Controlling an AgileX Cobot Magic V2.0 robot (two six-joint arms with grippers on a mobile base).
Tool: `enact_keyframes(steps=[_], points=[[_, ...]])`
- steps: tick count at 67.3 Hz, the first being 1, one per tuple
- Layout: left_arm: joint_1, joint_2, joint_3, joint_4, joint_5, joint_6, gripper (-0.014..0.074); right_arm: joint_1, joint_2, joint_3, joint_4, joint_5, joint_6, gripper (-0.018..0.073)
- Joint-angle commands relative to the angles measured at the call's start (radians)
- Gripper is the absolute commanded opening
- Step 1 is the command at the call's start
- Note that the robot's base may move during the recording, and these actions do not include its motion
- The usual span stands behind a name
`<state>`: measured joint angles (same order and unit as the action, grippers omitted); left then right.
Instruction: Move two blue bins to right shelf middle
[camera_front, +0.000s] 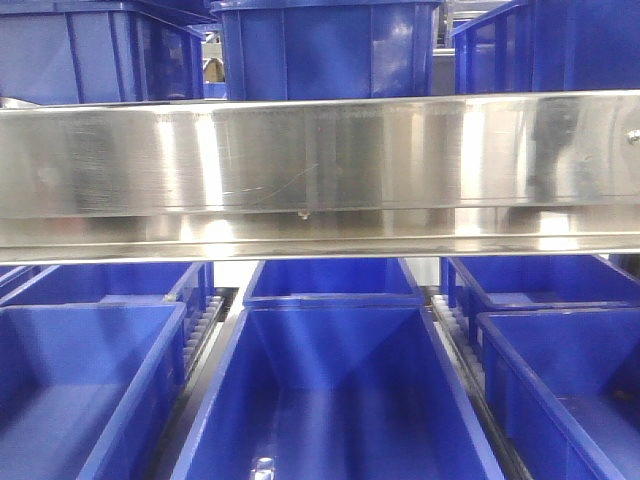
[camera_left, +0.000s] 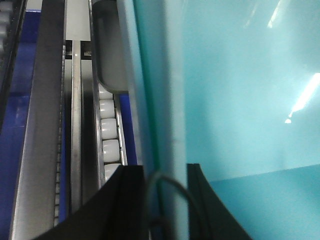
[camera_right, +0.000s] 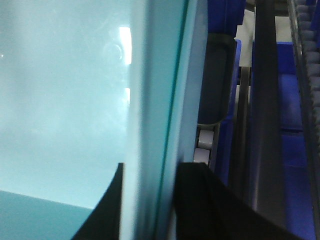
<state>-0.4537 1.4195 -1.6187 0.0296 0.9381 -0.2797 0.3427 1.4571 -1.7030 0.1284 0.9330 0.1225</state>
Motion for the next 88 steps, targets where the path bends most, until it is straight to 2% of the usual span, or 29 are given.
enact_keyframes(steps=[1, 88], points=[[0.001, -0.02, -0.011, 0.0, -0.067, 0.014, -0.0111, -0.004, -0.024, -0.022, 0.011, -0.11, 0.0, -0.0154], [0.001, -0.017, -0.011, 0.002, -0.067, 0.014, -0.0111, -0.004, -0.024, -0.022, 0.011, -0.112, 0.0, -0.0154]])
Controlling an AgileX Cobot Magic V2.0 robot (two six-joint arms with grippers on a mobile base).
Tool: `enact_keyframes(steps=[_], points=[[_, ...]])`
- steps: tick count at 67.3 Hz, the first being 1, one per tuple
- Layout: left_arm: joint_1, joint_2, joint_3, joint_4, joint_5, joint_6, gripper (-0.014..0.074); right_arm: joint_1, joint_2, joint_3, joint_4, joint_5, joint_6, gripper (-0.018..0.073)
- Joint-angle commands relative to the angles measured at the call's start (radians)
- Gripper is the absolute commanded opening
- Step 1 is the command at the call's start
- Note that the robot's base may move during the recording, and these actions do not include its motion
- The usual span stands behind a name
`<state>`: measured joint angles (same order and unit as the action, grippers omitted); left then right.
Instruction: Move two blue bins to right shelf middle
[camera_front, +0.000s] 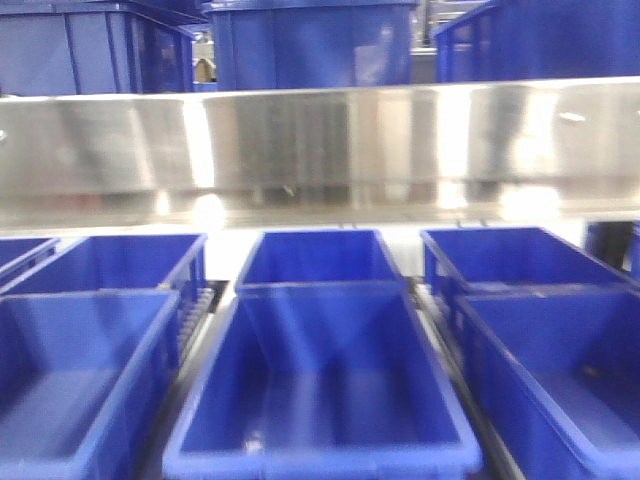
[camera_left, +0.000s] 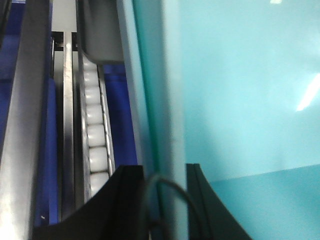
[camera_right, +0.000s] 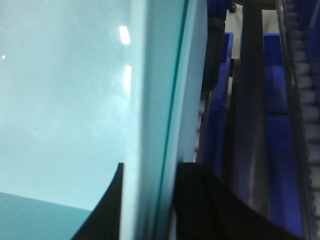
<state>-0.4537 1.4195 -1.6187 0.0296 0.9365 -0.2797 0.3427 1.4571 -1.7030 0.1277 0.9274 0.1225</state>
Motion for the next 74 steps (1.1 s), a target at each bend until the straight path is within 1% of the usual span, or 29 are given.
enact_keyframes(steps=[1, 74], points=[[0.001, -0.017, -0.011, 0.002, -0.066, 0.014, -0.0111, -0.004, -0.024, -0.022, 0.012, -0.106, 0.0, -0.0154], [0.001, -0.017, -0.011, 0.002, -0.066, 0.014, -0.0111, -0.004, -0.024, -0.022, 0.012, -0.106, 0.0, -0.0154]])
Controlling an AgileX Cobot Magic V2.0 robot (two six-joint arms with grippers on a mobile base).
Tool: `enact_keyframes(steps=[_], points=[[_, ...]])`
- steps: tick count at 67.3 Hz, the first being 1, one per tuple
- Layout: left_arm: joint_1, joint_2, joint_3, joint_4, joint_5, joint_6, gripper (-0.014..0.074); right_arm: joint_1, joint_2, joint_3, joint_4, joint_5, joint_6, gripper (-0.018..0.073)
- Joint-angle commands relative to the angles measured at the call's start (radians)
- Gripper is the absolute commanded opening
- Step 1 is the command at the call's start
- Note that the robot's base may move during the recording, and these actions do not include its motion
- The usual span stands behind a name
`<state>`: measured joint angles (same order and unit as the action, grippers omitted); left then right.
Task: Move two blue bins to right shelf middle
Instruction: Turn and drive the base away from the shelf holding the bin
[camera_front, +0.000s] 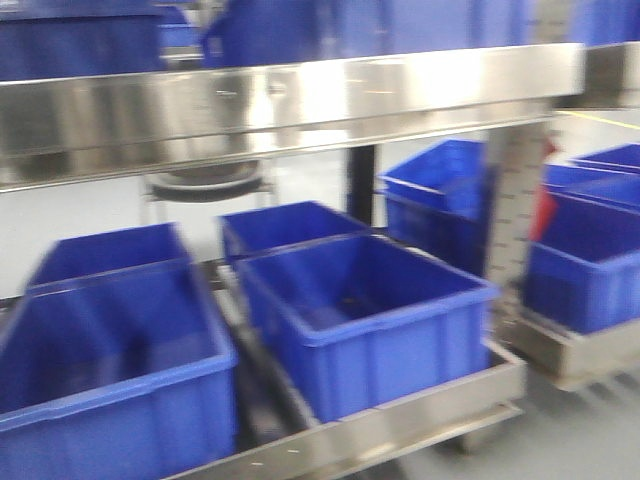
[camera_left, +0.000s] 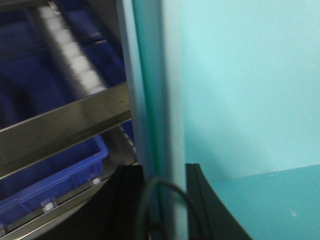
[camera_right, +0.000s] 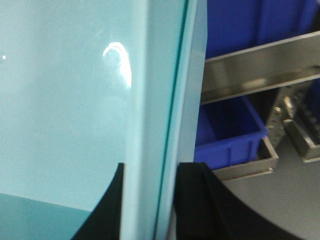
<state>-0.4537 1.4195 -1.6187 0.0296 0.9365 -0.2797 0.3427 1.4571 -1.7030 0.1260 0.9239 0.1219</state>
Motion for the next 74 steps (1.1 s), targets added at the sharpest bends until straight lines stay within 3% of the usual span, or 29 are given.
enact_keyframes(steps=[1, 74], points=[[0.001, -0.017, -0.011, 0.002, -0.066, 0.014, -0.0111, -0.004, -0.024, -0.022, 0.013, -0.103, 0.0, -0.0154], [0.001, -0.017, -0.011, 0.004, -0.066, 0.014, -0.0111, -0.004, -0.024, -0.022, 0.013, -0.103, 0.0, -0.0154]])
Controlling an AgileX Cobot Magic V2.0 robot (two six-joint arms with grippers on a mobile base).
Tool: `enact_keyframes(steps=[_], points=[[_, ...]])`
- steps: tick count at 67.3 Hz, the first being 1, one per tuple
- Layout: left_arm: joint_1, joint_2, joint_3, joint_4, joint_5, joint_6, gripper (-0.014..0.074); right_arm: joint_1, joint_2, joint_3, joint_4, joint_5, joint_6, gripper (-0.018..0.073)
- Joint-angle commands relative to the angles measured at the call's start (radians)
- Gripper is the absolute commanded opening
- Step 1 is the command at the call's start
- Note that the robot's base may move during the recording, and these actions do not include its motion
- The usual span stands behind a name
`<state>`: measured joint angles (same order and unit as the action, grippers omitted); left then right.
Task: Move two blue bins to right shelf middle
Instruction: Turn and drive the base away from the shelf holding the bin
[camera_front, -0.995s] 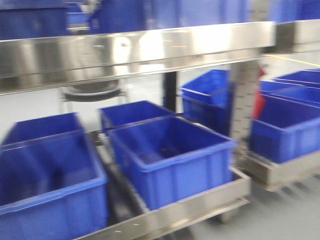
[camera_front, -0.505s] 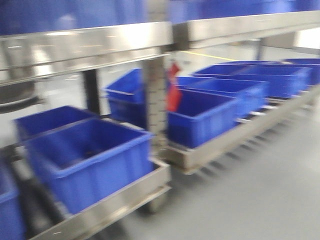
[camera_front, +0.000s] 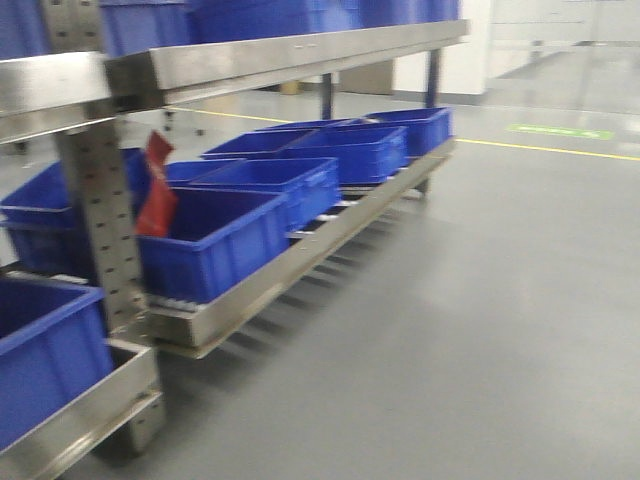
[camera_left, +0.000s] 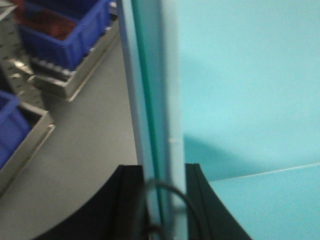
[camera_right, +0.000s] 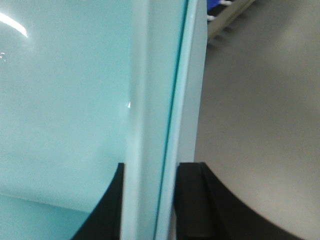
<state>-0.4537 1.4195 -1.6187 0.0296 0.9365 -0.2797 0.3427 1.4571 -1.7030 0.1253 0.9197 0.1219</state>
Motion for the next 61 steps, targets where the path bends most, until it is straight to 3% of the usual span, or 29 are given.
enact_keyframes(steps=[1, 61], points=[[0.001, -0.017, -0.011, 0.004, -0.066, 0.014, -0.0111, -0.004, -0.024, -0.022, 0.014, -0.099, 0.0, -0.0154], [0.001, -0.017, -0.011, 0.004, -0.066, 0.014, -0.0111, -0.004, -0.024, -0.022, 0.014, -0.099, 0.0, -0.0154]])
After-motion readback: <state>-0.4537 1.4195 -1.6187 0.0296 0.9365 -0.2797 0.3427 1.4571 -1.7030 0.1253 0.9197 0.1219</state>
